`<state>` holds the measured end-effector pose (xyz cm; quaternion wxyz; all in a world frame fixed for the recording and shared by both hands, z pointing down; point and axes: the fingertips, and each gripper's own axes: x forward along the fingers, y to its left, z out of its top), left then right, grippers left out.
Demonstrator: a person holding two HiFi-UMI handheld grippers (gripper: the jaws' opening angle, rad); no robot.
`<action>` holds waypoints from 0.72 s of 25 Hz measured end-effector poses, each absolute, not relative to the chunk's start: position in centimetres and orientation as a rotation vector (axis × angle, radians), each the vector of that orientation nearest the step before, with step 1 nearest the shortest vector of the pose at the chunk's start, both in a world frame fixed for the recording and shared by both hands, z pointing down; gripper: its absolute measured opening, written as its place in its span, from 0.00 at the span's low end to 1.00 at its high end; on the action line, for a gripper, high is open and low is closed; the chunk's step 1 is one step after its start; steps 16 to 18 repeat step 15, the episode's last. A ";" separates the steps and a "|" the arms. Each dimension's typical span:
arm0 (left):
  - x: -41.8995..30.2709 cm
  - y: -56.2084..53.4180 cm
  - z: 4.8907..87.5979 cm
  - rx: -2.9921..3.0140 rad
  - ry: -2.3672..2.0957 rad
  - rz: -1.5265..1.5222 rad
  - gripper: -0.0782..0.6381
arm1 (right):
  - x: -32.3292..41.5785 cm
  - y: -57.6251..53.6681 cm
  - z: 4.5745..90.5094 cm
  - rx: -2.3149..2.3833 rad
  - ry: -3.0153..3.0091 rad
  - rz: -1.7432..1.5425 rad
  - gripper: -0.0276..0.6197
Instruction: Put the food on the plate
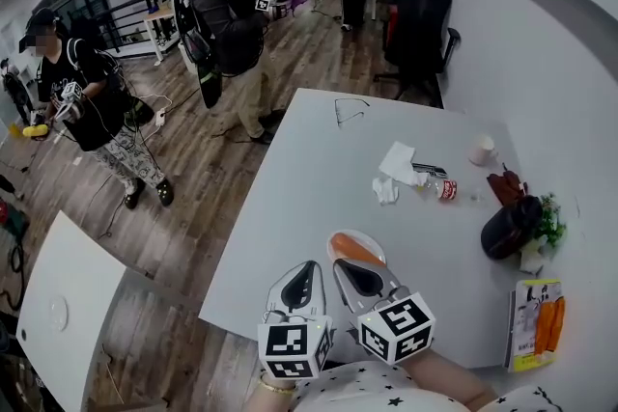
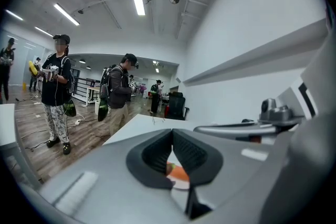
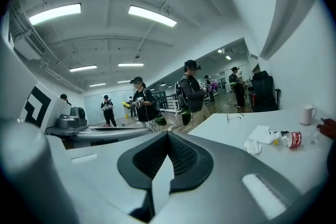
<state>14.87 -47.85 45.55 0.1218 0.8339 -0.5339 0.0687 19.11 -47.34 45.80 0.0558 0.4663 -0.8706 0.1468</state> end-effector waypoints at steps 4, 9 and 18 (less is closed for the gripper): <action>15.3 -47.6 45.6 2.441 -1.554 0.205 0.12 | 19.4 -47.2 45.7 1.422 -2.642 0.433 0.04; 15.5 -47.6 45.3 2.445 -1.559 0.199 0.12 | 19.5 -47.2 45.6 1.423 -2.644 0.428 0.04; 15.8 -47.7 45.5 2.443 -1.560 0.206 0.12 | 19.8 -47.2 45.5 1.423 -2.644 0.421 0.04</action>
